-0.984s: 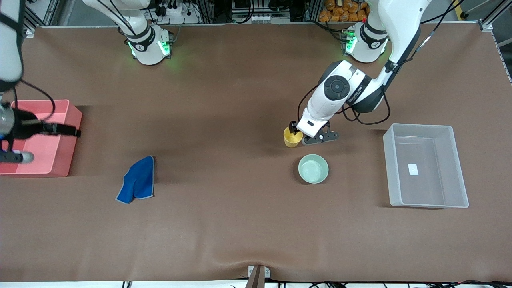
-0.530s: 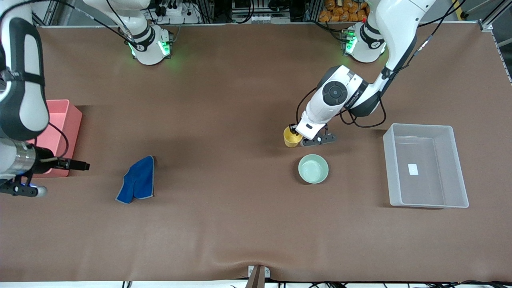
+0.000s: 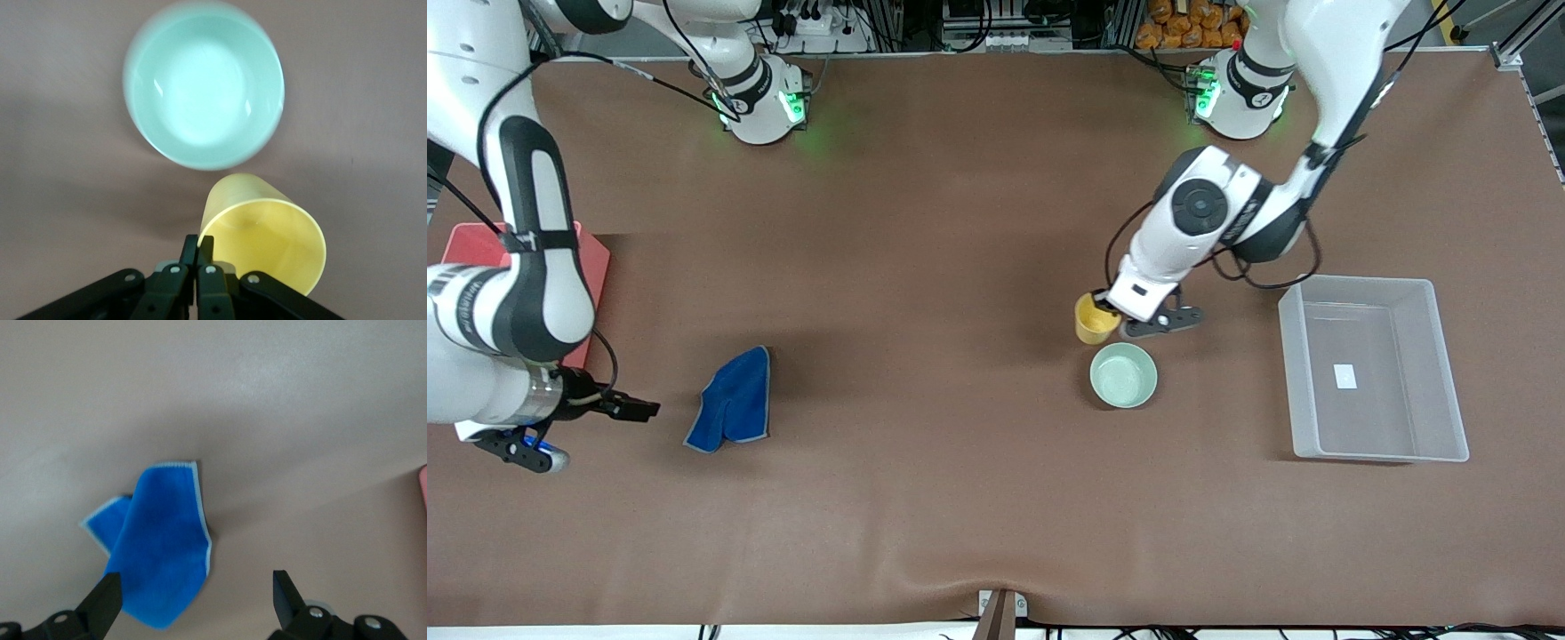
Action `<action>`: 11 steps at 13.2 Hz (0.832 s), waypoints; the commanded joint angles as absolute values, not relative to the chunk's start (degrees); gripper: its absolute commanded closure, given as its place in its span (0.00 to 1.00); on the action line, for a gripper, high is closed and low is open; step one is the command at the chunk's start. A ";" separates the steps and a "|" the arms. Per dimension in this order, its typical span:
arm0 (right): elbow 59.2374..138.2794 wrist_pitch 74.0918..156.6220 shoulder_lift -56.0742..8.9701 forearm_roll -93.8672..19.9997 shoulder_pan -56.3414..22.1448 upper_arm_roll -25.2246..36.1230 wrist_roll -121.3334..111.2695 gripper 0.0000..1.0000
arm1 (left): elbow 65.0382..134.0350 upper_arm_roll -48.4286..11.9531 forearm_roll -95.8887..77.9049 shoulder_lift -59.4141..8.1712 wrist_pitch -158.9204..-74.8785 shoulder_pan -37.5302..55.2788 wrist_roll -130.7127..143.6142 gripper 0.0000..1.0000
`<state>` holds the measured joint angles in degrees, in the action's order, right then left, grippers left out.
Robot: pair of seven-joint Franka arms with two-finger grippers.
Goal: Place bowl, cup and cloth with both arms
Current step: 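Carry the cup into the clear bin while the right gripper grasps the cloth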
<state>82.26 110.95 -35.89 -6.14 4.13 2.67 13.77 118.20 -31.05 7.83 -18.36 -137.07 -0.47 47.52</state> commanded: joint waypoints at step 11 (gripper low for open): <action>80.86 120.06 -45.00 -12.39 0.53 2.37 26.89 0.00 | 112.85 -31.29 7.91 -7.46 -115.84 -29.69 2.57 1.00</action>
<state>82.20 119.90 -43.63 -11.29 1.26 2.33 25.90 112.96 -30.42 7.82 -6.57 -116.12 -27.16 6.47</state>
